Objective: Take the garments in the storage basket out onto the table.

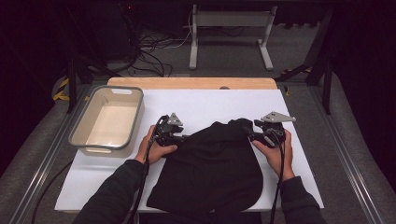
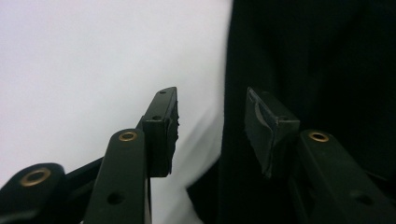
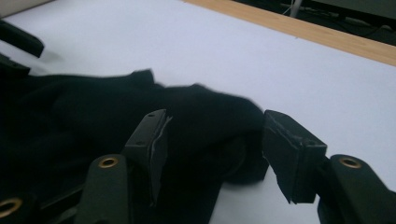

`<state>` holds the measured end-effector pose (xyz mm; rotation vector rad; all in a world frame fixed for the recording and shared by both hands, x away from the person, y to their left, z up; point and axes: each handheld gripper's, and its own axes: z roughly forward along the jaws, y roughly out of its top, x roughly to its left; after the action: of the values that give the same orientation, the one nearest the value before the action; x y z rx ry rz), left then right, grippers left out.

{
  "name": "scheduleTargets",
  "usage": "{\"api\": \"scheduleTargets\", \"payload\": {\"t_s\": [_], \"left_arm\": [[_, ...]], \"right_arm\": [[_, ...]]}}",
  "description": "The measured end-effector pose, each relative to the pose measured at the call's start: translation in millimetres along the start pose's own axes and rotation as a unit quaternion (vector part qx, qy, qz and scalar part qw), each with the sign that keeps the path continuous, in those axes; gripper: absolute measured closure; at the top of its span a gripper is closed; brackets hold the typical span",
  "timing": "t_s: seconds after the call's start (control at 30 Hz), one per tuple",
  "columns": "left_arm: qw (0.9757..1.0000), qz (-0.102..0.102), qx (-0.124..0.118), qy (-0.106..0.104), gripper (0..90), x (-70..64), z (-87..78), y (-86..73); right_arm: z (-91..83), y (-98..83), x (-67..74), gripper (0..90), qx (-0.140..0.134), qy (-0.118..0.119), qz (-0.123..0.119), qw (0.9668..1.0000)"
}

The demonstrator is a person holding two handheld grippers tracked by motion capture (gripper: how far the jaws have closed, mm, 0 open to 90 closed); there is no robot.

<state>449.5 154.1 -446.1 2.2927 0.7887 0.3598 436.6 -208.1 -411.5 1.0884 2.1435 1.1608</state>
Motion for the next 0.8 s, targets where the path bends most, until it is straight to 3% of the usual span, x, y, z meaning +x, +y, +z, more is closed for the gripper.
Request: {"api": "scheduleTargets", "payload": {"t_s": [0.07,0.13,0.2,0.37,0.43,0.5,0.67,0.8], "left_arm": [[0.9999,-0.004,-0.011,0.001,54.6,-4.3,-1.4,-7.1],[0.9996,-0.018,-0.013,-0.015,54.5,-5.7,-3.6,-13.8],[0.9995,-0.021,-0.019,-0.017,53.6,-8.3,-4.4,-20.0],[0.9987,-0.03,-0.024,-0.034,56.2,-6.2,-4.6,-23.2],[0.9986,-0.021,-0.023,-0.042,61.2,-6.2,-4.4,-21.7],[0.9983,-0.017,-0.025,-0.049,72.4,-7.5,-3.1,-20.1],[0.9986,-0.009,-0.023,-0.047,81.4,-9.8,-3.7,-18.0],[0.9995,-0.003,-0.028,-0.014,84.6,-9.7,-12.7,-17.9]], "right_arm": [[-5.8,-8.8,6.3,43.2,0.004,0.016,-0.003,0.9999],[-5.6,-20.1,10.8,43.2,0.023,0.022,-0.006,0.9995],[-3.3,-29.3,13.5,43.3,0.043,0.032,-0.012,0.9985],[1.8,-43.6,17.9,43.9,0.064,0.057,-0.005,0.9963],[4.6,-46.3,20.2,45.9,0.072,0.062,-0.006,0.9955],[5.8,-46.9,23.2,47.3,0.082,0.054,-0.02,0.9949],[7.1,-47.3,25.2,60.9,0.092,0.041,-0.02,0.9947],[3.5,-49.1,26.2,82.3,0.092,0.045,-0.018,0.9946]]}}
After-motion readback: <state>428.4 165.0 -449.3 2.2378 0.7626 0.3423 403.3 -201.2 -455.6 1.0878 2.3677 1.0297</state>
